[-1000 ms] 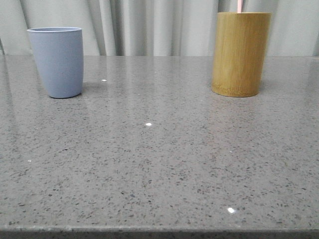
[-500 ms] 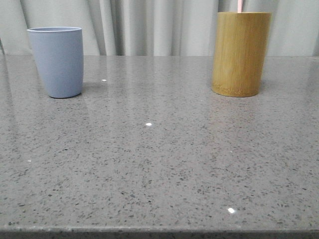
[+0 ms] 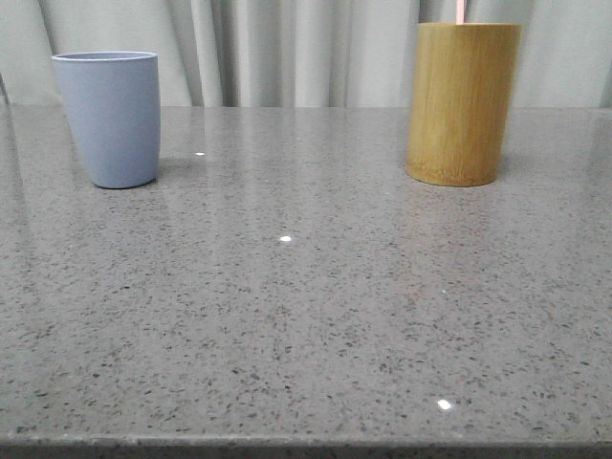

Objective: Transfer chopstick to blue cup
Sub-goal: 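Move the left gripper open toward the light blue cup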

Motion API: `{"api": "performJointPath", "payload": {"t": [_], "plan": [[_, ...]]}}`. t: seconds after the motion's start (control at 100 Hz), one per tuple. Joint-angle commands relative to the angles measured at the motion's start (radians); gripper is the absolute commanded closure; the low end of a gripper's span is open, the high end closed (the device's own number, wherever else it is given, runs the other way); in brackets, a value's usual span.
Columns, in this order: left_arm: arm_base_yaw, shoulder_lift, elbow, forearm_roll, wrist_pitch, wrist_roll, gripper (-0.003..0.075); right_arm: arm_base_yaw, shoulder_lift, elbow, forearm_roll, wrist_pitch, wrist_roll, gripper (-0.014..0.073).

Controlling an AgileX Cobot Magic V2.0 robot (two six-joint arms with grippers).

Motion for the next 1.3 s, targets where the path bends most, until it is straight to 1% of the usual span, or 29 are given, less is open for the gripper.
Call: {"api": "performJointPath", "payload": {"t": [0.0,0.1,0.15,0.2,0.27,0.37,0.51,0.96,1.01,1.06,1.13,1.18,1.2,1.25,1.29], "plan": [[0.003,0.103,-0.141,0.001,0.070,-0.008,0.0739,-0.007,0.093,-0.132,-0.022,0.055,-0.031,0.0662],[0.003,0.216,-0.271,0.002,0.214,-0.008,0.0739,-0.007,0.183,-0.255,-0.039,0.188,-0.058,0.0662],[0.003,0.276,-0.338,0.002,0.320,-0.008,0.0739,-0.007,0.221,-0.316,-0.046,0.259,-0.073,0.0662],[0.003,0.320,-0.397,0.005,0.397,-0.007,0.0739,-0.007,0.255,-0.360,-0.050,0.311,-0.083,0.0662],[0.003,0.382,-0.459,0.005,0.452,0.029,0.0739,-0.007,0.293,-0.407,-0.050,0.365,-0.085,0.0662],[0.003,0.444,-0.507,0.003,0.464,0.029,0.0739,-0.007,0.323,-0.429,-0.050,0.367,-0.085,0.0662],[0.003,0.479,-0.511,-0.026,0.467,0.029,0.0739,-0.007,0.326,-0.429,-0.050,0.350,-0.085,0.0662],[0.003,0.486,-0.511,-0.038,0.468,0.040,0.0729,-0.007,0.326,-0.429,-0.050,0.350,-0.085,0.0655],[0.001,0.486,-0.511,-0.038,0.475,0.046,0.0702,-0.007,0.326,-0.429,-0.050,0.350,-0.085,0.0634],[0.001,0.486,-0.511,-0.038,0.484,0.047,0.0653,-0.007,0.326,-0.429,-0.050,0.351,-0.085,0.0593],[0.001,0.486,-0.511,-0.038,0.491,0.048,0.0542,-0.007,0.326,-0.429,-0.050,0.352,-0.085,0.0500],[0.001,0.486,-0.511,-0.038,0.494,0.048,0.0423,-0.007,0.326,-0.429,-0.050,0.352,-0.085,0.0396],[0.001,0.486,-0.511,-0.038,0.496,0.048,0.0390,-0.007,0.326,-0.429,-0.050,0.352,-0.085,0.0366],[0.001,0.486,-0.511,-0.038,0.497,0.048,0.0253,-0.007,0.326,-0.429,-0.050,0.352,-0.085,0.0243],[0.001,0.486,-0.511,-0.038,0.498,0.048,0.0172,-0.007,0.326,-0.429,-0.050,0.352,-0.085,0.0169]]}}
